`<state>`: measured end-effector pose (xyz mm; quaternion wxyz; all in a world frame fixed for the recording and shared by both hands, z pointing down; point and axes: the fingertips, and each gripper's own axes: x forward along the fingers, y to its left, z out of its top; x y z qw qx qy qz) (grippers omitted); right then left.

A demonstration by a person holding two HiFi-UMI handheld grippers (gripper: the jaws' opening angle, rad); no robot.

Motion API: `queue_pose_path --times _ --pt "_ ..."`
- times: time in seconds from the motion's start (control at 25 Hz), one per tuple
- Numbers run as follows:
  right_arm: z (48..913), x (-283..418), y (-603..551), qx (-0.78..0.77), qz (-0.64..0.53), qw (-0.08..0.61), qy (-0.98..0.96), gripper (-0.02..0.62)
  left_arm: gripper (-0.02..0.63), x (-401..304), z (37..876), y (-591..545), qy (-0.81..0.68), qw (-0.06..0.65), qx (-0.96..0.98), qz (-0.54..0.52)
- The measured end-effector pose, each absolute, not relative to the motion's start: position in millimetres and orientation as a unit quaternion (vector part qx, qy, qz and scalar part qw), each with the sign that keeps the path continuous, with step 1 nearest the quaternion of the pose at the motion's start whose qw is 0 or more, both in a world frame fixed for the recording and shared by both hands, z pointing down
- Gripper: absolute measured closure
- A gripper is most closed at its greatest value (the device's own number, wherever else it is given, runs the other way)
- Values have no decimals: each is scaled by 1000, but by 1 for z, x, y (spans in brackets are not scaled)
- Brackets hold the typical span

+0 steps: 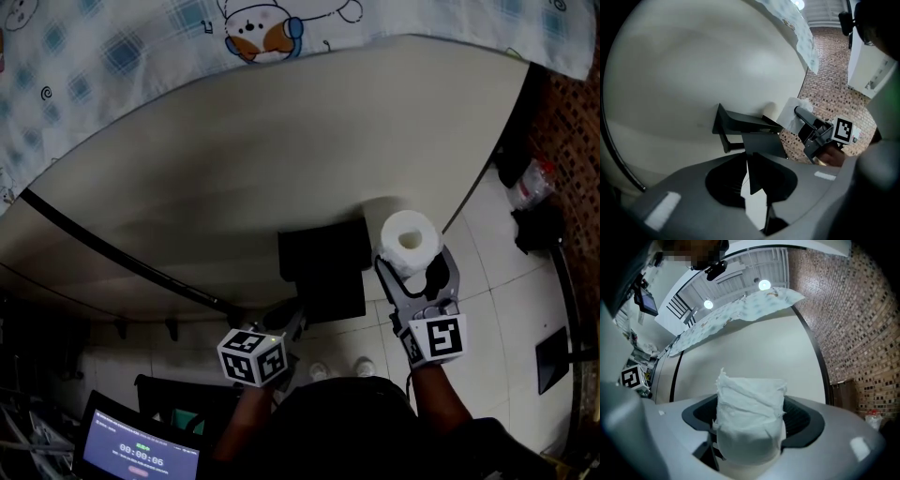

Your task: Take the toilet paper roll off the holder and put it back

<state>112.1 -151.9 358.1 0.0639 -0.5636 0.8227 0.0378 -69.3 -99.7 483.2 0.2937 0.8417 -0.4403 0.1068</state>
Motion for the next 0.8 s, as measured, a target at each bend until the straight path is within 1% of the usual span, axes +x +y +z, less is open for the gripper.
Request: queue_pose_path --times 0.08,0.24,0.4,0.56,0.8 --pt "364 120 -155 -569 19 80 818 181 543 -69 483 -100 -438 295 842 106" --pt "373 144 -159 -586 -43 143 796 182 548 -70 482 -99 -436 297 843 102" --pt "409 162 -171 -592 -140 189 771 183 546 -70 482 -99 -435 295 844 104" --pt "451 149 -184 -550 -250 241 760 183 547 -70 481 -99 -432 297 845 106" --pt "480 121 -195 -492 -331 293 750 186 548 -69 482 -99 -430 299 845 108"
